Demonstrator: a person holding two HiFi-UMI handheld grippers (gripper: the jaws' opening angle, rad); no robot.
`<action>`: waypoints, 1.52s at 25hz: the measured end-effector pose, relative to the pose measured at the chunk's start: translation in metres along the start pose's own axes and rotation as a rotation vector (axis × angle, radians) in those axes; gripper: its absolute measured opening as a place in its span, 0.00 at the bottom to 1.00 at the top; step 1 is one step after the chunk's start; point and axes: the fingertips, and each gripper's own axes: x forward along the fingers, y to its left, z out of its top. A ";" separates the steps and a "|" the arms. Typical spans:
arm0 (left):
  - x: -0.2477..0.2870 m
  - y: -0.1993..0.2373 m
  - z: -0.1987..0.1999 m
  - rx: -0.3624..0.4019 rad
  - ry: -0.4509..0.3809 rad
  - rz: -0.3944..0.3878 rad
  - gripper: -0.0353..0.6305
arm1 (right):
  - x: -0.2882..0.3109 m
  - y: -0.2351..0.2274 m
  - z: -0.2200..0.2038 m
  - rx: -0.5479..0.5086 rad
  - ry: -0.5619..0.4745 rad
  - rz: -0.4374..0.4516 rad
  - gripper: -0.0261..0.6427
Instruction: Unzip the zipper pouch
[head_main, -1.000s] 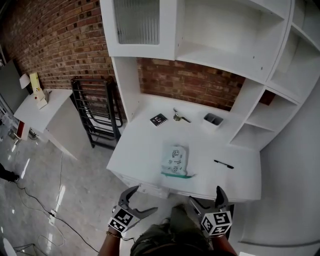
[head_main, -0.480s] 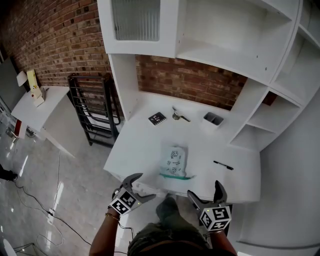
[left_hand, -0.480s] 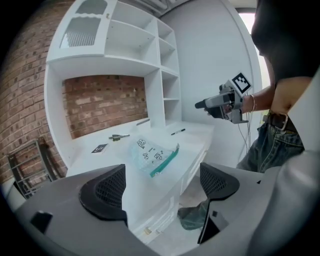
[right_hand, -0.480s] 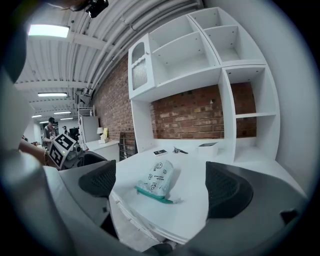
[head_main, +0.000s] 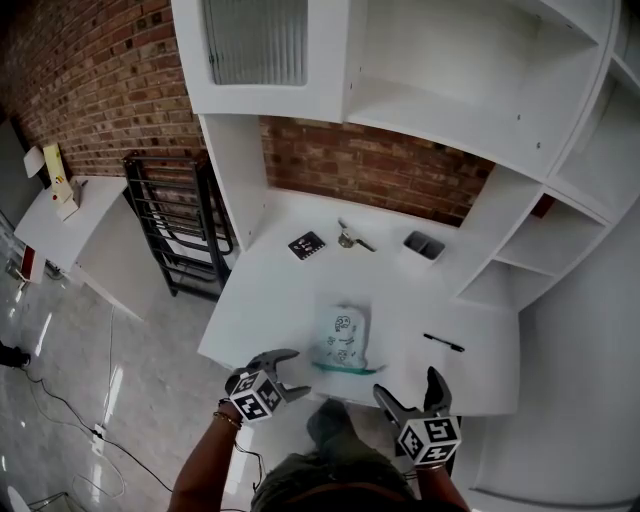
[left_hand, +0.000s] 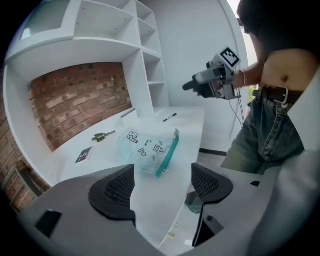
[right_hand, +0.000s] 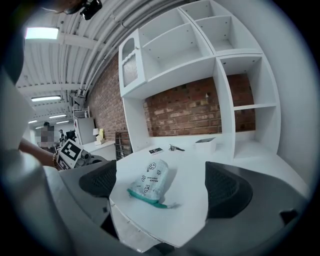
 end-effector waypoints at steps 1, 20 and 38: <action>0.005 0.002 -0.005 0.020 0.022 -0.009 0.58 | 0.005 -0.001 0.002 -0.002 -0.001 0.003 0.86; 0.064 0.022 -0.018 0.169 0.131 -0.277 0.36 | 0.089 -0.032 0.030 -0.024 0.037 0.044 0.79; 0.081 0.015 -0.031 0.145 0.221 -0.389 0.16 | 0.089 -0.052 0.027 -0.013 0.076 0.023 0.74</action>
